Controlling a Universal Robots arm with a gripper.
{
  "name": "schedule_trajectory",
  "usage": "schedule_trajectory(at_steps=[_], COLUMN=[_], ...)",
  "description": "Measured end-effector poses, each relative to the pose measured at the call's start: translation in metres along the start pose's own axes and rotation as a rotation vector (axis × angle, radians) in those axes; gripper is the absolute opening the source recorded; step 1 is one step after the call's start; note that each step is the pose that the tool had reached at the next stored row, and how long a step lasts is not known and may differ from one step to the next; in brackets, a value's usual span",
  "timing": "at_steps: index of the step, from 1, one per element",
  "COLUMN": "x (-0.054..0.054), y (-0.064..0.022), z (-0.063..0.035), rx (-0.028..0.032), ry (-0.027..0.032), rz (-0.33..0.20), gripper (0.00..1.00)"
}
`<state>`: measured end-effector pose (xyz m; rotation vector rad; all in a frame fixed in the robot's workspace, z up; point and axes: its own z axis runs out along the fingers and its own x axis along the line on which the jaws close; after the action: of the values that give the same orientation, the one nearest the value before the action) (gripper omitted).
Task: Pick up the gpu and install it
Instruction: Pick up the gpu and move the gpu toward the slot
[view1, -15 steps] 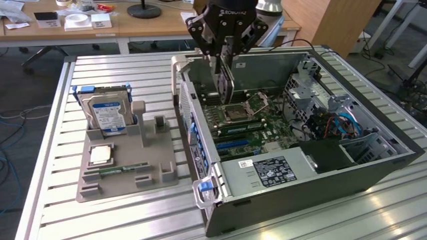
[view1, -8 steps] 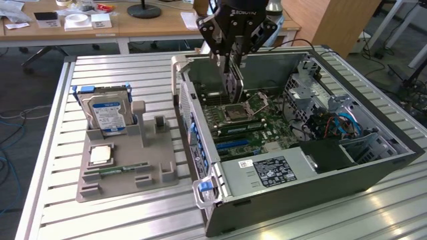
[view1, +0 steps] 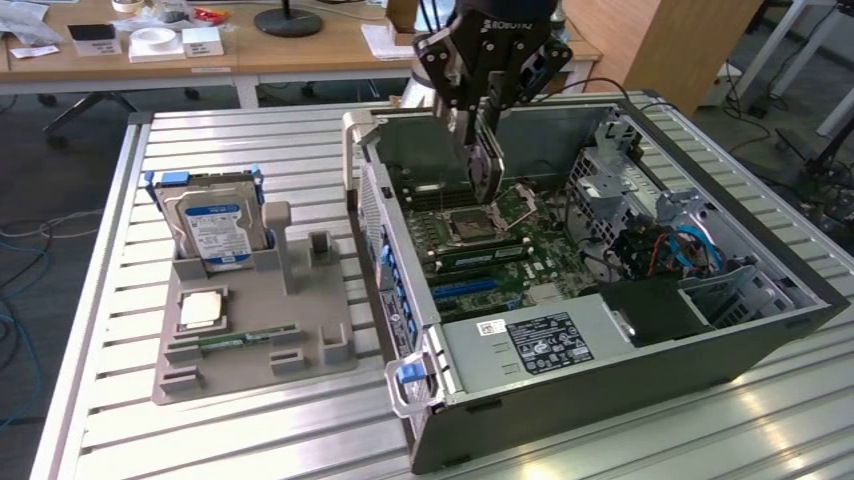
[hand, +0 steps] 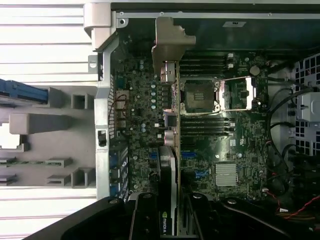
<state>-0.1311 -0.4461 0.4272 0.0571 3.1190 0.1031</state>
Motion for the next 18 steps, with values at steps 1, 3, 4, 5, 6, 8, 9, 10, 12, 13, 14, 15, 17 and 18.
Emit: schedule_trajectory(at_steps=[1,3,4,5,6,8,9,10,12,13,14,15,17,18], x=[-0.003,-0.008,-0.011,-0.014,-0.017,-0.023,-0.026,-0.029,-0.035,-0.038,-0.041,-0.043,-0.048,-0.05], y=[0.0001,0.0003,0.0004,0.0005,0.0006,0.0008,0.0009,0.001,0.0012,0.0014,0.0015,0.0016,0.0017,0.0018], z=[0.0,0.0002,0.0002,0.0003,0.0004,0.0005,0.0006,0.0007,0.0008,0.0009,0.0009,0.001,0.0011,0.0012], rx=[0.0,-0.0001,-0.0001,-0.0001,-0.0001,-0.0003,-0.0003,-0.0004,-0.0005,-0.0005,-0.0006,-0.0008,-0.0009,-0.0009], ry=[0.0001,0.0,0.0,0.0,0.0,0.0,0.0,0.0,0.0,0.0001,0.0,0.0001,0.0001,0.0001], rz=[0.0,0.0,0.0,0.0,0.0,0.0,0.0,0.0,0.0,0.0,0.0,0.0,0.0,0.0], gripper=[0.27,0.27,0.27,0.27,0.27,0.27,0.27,0.27,0.27,0.27,0.27,0.27,0.27,0.27])
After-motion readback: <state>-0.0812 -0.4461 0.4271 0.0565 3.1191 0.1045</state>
